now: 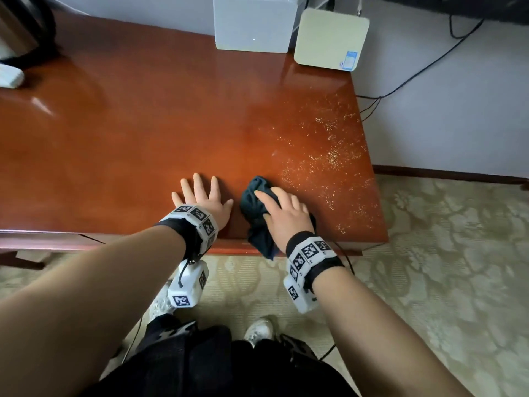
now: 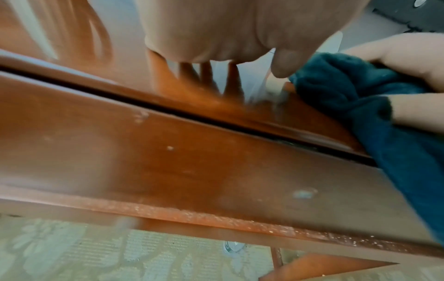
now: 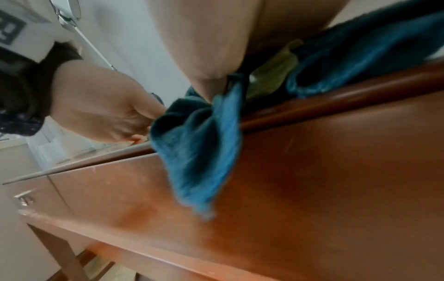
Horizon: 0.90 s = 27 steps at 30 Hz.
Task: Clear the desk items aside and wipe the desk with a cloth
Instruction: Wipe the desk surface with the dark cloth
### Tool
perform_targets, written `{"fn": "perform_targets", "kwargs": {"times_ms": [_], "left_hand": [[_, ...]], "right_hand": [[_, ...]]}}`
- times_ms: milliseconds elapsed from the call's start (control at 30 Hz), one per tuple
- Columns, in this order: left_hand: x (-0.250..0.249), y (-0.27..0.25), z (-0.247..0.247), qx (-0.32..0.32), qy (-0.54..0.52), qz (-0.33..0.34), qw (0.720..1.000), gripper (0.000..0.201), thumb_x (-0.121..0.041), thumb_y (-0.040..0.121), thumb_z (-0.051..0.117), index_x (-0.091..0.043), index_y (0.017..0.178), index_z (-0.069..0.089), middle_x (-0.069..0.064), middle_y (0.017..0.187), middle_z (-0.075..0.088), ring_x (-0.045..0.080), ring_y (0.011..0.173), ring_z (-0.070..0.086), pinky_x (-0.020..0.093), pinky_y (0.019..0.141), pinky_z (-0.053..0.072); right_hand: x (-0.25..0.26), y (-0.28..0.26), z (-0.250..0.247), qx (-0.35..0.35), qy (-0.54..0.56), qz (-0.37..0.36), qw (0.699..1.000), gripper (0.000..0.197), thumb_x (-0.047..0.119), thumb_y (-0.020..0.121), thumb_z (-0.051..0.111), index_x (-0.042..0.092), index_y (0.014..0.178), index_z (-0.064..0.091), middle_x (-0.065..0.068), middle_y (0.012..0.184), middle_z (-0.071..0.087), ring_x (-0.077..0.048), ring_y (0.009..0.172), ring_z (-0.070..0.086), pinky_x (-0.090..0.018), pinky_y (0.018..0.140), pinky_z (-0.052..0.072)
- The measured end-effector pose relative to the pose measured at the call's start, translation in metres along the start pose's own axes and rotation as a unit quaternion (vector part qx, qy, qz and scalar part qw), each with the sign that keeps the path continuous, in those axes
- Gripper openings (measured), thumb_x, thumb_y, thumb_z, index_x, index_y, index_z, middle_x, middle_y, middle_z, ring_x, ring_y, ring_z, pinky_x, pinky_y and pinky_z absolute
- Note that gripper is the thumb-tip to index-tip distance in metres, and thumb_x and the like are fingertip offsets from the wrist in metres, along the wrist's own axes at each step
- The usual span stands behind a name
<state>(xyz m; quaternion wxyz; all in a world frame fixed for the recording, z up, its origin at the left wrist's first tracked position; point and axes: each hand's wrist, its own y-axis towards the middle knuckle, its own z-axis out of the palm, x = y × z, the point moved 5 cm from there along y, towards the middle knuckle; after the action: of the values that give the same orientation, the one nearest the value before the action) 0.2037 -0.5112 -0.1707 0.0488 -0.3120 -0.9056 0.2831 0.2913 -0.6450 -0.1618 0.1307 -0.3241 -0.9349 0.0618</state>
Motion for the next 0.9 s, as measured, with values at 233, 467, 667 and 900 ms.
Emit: {"fn": "perform_targets", "kwargs": {"times_ms": [233,467,667,900], "left_hand": [[-0.041,-0.01,0.019,0.006,0.074,0.01,0.997,0.097,-0.081,0.078,0.023,-0.025,0.148,-0.016,0.009,0.156,-0.021,0.035,0.143,-0.016,0.056,0.114,-0.003],[-0.041,-0.01,0.016,0.025,0.083,-0.002,0.996,0.104,-0.085,0.073,0.025,-0.026,0.147,-0.018,0.007,0.155,-0.023,0.035,0.143,-0.017,0.056,0.114,-0.001],[-0.039,-0.011,0.016,0.035,0.085,-0.002,0.996,0.104,-0.083,0.074,0.03,-0.026,0.147,-0.018,0.007,0.155,-0.024,0.035,0.143,-0.017,0.056,0.114,-0.001],[-0.039,-0.009,0.016,0.04,0.08,-0.001,0.996,0.106,-0.082,0.074,0.034,-0.025,0.147,-0.018,0.007,0.155,-0.025,0.035,0.142,-0.018,0.056,0.114,-0.002]], "right_hand": [[-0.171,-0.046,-0.033,-0.036,0.042,0.252,0.966,0.049,0.013,0.096,0.041,0.028,0.143,0.032,-0.011,0.148,0.028,-0.036,0.131,0.03,-0.041,0.106,0.03],[-0.189,-0.04,-0.08,-0.162,0.122,0.235,0.951,0.047,0.009,0.09,0.049,0.024,0.134,0.045,-0.012,0.14,0.036,-0.037,0.121,0.043,-0.043,0.1,0.04],[-0.071,-0.028,-0.065,-0.051,0.107,-0.021,0.993,0.053,0.036,0.093,0.048,0.026,0.143,0.032,-0.004,0.133,0.045,-0.025,0.128,0.033,-0.036,0.102,0.033],[-0.044,-0.01,-0.006,0.063,-0.038,-0.063,0.995,0.051,0.037,0.098,0.038,0.04,0.145,0.02,0.001,0.158,0.004,-0.022,0.146,-0.003,-0.048,0.116,0.001]]}}
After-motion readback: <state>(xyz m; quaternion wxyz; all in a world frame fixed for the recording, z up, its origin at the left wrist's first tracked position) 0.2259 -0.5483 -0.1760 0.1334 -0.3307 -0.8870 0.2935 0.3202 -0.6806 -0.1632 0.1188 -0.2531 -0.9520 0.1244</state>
